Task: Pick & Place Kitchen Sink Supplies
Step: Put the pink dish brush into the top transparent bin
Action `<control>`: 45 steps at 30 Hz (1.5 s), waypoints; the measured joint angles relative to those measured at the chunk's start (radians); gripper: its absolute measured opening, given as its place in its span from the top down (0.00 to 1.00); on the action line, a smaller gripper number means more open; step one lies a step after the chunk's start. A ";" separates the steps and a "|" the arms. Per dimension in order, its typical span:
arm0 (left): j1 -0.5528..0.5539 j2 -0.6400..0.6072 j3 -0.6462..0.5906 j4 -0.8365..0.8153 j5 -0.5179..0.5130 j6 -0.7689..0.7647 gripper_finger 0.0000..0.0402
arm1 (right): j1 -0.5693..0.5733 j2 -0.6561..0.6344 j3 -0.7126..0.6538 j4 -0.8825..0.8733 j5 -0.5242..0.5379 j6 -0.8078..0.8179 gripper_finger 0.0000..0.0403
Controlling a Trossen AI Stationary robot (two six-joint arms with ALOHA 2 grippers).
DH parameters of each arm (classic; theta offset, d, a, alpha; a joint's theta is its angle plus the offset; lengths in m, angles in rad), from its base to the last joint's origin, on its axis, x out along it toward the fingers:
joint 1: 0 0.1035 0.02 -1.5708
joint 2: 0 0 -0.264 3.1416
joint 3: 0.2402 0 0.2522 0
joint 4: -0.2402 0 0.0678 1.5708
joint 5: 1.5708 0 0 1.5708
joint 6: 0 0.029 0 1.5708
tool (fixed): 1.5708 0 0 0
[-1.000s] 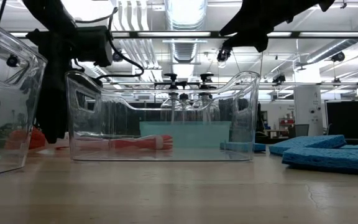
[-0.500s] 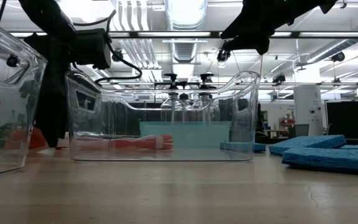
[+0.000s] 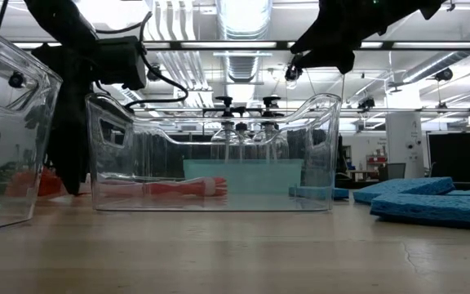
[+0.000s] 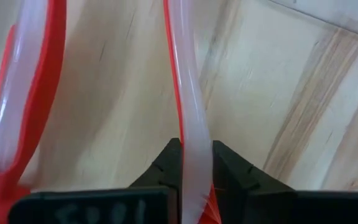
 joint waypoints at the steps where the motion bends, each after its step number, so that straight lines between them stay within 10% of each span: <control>1: 0.000 0.000 0.001 -0.009 -0.001 0.006 0.88 | 0.000 0.000 0.000 0.000 0.000 0.000 0.44; 24: 0.002 -0.097 0.424 -0.560 -0.296 0.029 0.87 | 0.000 0.000 0.000 0.012 0.000 -0.004 0.44; 29: -0.011 -0.126 0.540 -0.420 -0.244 0.027 0.87 | 0.000 0.000 0.000 0.013 0.000 -0.005 0.44; 36: -0.064 -0.103 0.521 -0.021 0.093 0.010 0.86 | 0.000 0.000 0.000 0.015 0.000 -0.004 0.44; 45: -0.159 0.026 0.438 0.140 0.087 -0.070 0.86 | 0.000 0.000 -0.010 0.015 0.000 -0.001 0.44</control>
